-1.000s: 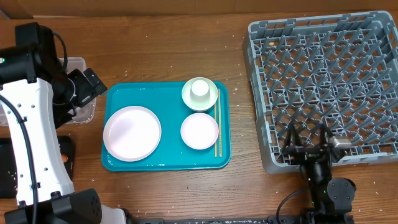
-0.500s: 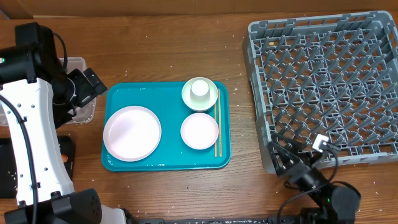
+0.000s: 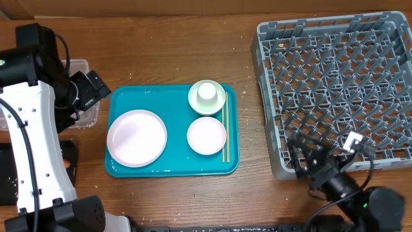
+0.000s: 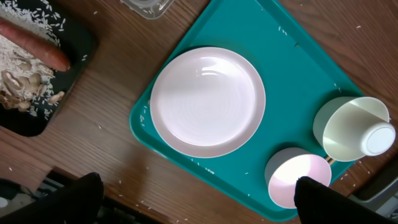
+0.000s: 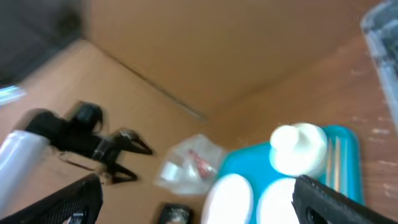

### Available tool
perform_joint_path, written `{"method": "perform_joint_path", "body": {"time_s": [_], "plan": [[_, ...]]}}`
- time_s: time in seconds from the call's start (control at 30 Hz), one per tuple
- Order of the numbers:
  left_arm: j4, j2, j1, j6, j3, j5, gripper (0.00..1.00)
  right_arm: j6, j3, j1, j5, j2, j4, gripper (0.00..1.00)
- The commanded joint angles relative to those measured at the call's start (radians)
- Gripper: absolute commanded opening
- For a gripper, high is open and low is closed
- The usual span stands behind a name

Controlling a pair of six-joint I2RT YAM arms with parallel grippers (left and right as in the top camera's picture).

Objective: Sort waste into correct bins and load items into the dishwasher
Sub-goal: 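Move the right gripper to the pink bowl and grasp its rim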

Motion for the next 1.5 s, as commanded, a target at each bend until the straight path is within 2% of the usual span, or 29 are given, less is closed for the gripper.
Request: {"method": "perform_joint_path", "body": {"time_s": [0.0,0.2,0.27,0.4,0.6,0.67,1.0,1.2,1.47], "plan": [[0.002,0.001,0.003,-0.01,-0.006,0.003,1.0,-0.275,0.225,0.005,0.05,0.194,-0.14,1.0],[0.002,0.001,0.003,-0.01,-0.006,0.003,1.0,-0.42,0.523,0.041,0.115,0.503,-0.404,1.0],[0.002,0.001,0.003,-0.01,-0.006,0.003,1.0,-0.441,0.629,0.169,0.233,0.647,-0.5,1.0],[0.002,0.001,0.003,-0.01,-0.006,0.003,1.0,-0.425,0.681,0.41,0.419,0.796,-0.542,1.0],[0.002,0.001,0.003,-0.01,-0.006,0.003,1.0,-0.322,0.692,0.764,0.641,1.089,-0.471,1.0],[0.002,0.001,0.003,-0.01,-0.006,0.003,1.0,-0.314,0.715,0.808,0.64,1.181,-0.453,1.0],[0.002,0.001,0.003,-0.01,-0.006,0.003,1.0,-0.34,0.917,0.878,0.629,1.5,-0.546,0.99],[0.002,0.001,0.003,-0.01,-0.006,0.003,1.0,-0.338,0.919,0.882,0.626,1.573,-0.513,1.0],[0.002,0.001,0.003,-0.01,-0.006,0.003,1.0,-0.301,0.917,0.885,0.615,1.596,-0.375,1.0]]}}
